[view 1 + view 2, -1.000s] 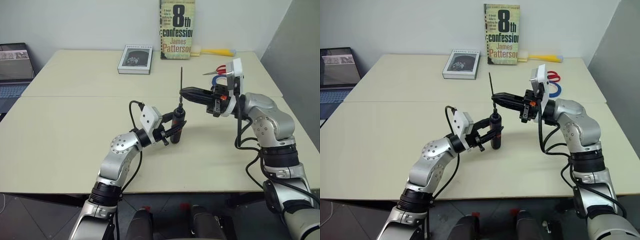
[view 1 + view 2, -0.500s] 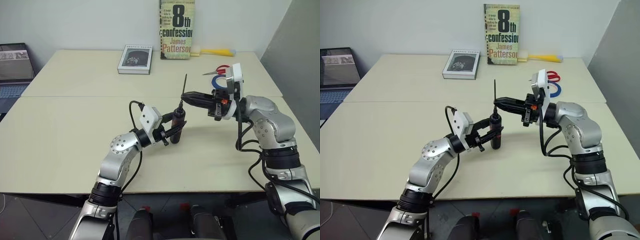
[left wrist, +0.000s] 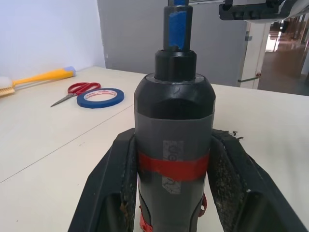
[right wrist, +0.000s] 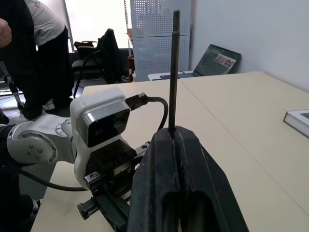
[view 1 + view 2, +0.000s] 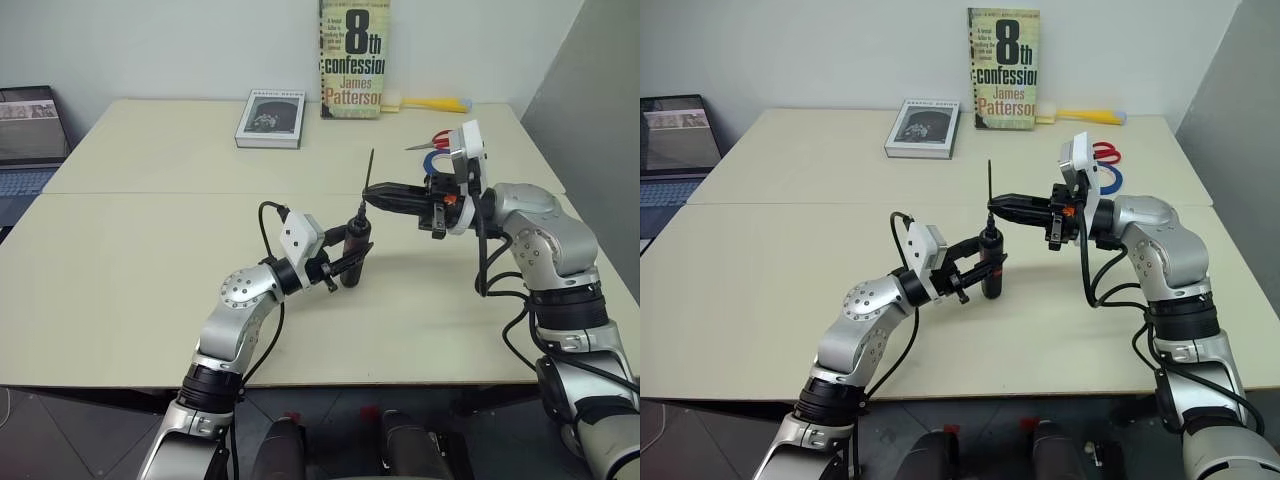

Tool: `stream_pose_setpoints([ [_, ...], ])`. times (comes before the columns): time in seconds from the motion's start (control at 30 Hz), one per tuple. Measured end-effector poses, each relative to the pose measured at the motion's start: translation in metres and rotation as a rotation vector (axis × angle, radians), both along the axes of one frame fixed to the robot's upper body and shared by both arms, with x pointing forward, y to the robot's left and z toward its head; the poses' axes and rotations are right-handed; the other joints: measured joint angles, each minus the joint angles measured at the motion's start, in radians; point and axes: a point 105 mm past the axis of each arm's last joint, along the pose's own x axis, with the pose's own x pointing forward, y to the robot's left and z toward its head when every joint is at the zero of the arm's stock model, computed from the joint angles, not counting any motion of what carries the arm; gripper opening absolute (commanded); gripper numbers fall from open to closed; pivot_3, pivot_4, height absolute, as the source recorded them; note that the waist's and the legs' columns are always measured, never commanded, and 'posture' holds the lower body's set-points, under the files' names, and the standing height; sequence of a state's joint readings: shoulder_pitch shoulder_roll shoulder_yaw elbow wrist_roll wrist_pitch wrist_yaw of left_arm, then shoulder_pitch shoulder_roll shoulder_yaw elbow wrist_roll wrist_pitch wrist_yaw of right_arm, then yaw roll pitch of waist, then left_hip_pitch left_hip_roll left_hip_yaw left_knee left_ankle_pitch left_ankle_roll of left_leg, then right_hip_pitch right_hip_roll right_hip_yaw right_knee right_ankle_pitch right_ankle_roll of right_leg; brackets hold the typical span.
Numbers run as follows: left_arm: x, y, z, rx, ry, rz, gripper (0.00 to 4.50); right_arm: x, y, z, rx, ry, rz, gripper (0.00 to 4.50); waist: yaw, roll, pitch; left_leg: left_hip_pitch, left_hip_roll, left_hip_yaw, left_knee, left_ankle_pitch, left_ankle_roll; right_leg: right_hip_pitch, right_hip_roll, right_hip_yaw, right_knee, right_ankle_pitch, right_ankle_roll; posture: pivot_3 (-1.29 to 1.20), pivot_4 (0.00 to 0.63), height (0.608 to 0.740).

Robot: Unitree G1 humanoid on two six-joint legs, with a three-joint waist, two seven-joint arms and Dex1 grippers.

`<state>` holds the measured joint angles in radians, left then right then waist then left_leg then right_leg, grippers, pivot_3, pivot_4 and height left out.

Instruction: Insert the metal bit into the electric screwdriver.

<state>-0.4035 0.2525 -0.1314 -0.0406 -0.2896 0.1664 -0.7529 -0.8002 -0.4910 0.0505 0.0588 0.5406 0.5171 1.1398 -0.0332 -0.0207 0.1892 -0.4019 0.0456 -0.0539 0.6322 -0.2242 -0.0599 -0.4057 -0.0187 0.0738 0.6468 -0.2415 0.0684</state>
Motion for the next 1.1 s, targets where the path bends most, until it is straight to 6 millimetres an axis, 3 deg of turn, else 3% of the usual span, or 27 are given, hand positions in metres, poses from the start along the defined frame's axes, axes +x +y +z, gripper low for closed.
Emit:
stream_pose_setpoints([
  [0.33, 0.000, 0.000, 0.000, -0.001, -0.003, -0.001, 1.66, 0.001, -0.008, -0.004, -0.052, 0.011, -0.011, 3.12, 0.000, 0.000, 0.000, 0.000, 0.000, 0.000, -0.001, 0.000, 0.000, 0.000, 0.000, 0.000, -0.001, 0.000, 0.000, 0.00, 0.150, 0.740],
  [0.8, 0.000, -0.001, 0.000, -0.003, -0.012, 0.000, 1.66, 0.002, -0.033, -0.006, -0.119, 0.005, -0.074, 3.13, 0.000, 0.000, 0.000, 0.000, 0.000, 0.000, -0.001, 0.000, 0.000, 0.000, 0.000, 0.000, -0.001, 0.000, 0.000, 0.00, 0.150, 0.740],
  [0.9, 0.000, -0.001, 0.000, -0.005, -0.013, 0.000, 1.66, 0.002, -0.038, -0.009, -0.135, 0.010, -0.092, 3.52, 0.000, 0.000, 0.000, 0.000, 0.000, 0.000, -0.001, 0.000, 0.000, 0.000, 0.000, 0.000, -0.001, 0.000, 0.000, 0.00, 0.150, 0.740],
  [1.0, 0.000, -0.002, 0.000, -0.005, -0.015, 0.001, 1.66, 0.001, -0.041, -0.005, -0.126, -0.003, -0.107, 4.36, 0.000, 0.000, 0.000, 0.000, 0.000, 0.000, -0.001, 0.000, 0.000, 0.000, 0.000, 0.000, -0.001, 0.000, 0.000, 0.00, 0.150, 0.740],
  [1.1, 0.000, -0.003, 0.000, -0.005, -0.016, 0.001, 1.66, -0.002, -0.043, -0.002, -0.133, -0.023, -0.119, 4.50, 0.001, 0.000, 0.000, 0.000, 0.000, 0.000, -0.001, 0.000, 0.000, 0.000, 0.000, 0.000, -0.001, 0.000, 0.000, 0.00, 0.150, 0.740],
])
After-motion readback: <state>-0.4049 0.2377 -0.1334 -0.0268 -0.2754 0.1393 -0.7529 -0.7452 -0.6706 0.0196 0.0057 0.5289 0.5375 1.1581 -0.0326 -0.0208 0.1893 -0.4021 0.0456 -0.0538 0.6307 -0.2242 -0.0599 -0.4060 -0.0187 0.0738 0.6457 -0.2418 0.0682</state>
